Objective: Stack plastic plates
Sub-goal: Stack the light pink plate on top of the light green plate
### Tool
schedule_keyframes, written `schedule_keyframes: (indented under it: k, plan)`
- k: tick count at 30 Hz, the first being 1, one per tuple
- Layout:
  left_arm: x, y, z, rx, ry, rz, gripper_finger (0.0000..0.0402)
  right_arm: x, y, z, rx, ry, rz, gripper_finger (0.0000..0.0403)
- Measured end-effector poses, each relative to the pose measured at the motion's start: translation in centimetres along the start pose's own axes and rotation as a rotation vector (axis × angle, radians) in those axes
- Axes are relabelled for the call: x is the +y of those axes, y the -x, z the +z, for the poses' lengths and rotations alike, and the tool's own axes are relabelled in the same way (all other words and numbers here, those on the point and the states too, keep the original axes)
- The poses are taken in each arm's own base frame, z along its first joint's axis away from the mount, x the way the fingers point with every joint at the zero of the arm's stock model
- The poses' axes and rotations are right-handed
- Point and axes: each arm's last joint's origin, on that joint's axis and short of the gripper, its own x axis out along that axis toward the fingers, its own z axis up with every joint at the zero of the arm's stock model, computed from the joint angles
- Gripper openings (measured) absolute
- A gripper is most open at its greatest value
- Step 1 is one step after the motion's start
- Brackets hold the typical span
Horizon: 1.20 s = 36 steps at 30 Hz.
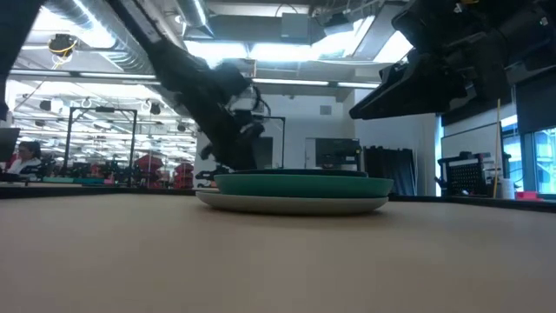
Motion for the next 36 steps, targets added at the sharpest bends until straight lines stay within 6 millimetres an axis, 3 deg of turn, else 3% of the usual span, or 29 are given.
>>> schedule_keyframes:
  k: [6,12,27,36]
  plan:
    - [1.9,-3.7,1.4,0.172,0.047,0.003,0.0143,0.0,0.0,-0.1,0.006,0.002,0.001,0.0159]
    - [2.8,-5.7,2.6,0.217,0.081,-0.019,0.0143,0.0,0.0,-0.2,0.015,0.004,0.002,0.0159]
    - [3.0,-6.9,2.2,0.233,0.079,-0.048,0.014,0.0,0.0,-0.1,0.013,0.004,0.001,0.0159]
    - [2.4,-7.0,2.1,0.226,-0.018,-0.065,0.0077,0.0,0.0,-0.1,0.012,0.004,0.001,0.0159]
